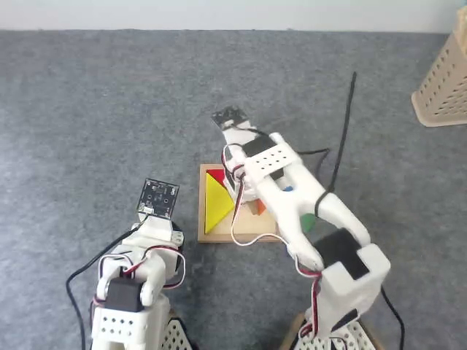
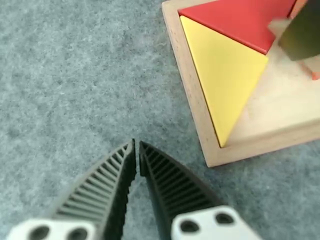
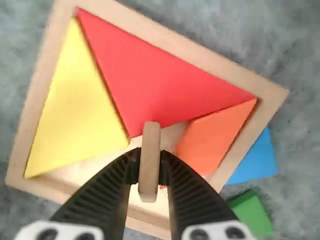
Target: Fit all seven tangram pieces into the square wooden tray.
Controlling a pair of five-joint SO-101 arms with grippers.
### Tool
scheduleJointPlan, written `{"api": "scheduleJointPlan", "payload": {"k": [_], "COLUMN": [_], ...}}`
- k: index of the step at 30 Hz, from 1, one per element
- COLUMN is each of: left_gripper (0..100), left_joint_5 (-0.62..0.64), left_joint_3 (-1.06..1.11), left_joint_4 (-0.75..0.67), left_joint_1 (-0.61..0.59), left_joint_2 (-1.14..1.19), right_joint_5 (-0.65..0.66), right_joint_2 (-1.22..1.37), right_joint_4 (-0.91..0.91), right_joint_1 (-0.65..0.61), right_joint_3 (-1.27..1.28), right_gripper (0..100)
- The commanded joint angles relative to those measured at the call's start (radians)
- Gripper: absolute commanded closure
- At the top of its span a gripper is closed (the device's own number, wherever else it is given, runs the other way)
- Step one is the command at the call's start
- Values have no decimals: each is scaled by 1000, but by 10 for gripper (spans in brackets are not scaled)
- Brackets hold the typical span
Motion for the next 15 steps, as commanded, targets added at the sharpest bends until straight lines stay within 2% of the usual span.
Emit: {"api": "scheduleJointPlan", "payload": {"k": [1, 7, 15], "left_gripper": [988, 988, 988], "left_joint_5": [6, 6, 6], "left_joint_3": [-19, -19, -19], "left_joint_4": [6, 6, 6], "left_joint_1": [-2, -2, -2], "left_joint_2": [-21, -21, -21], "right_joint_5": [-66, -63, -64], "right_joint_2": [-22, -28, -33], "right_joint_4": [15, 12, 12], "right_joint_1": [-5, -1, 38], "right_joint_3": [-46, -43, -46], "right_gripper": [991, 987, 880]}}
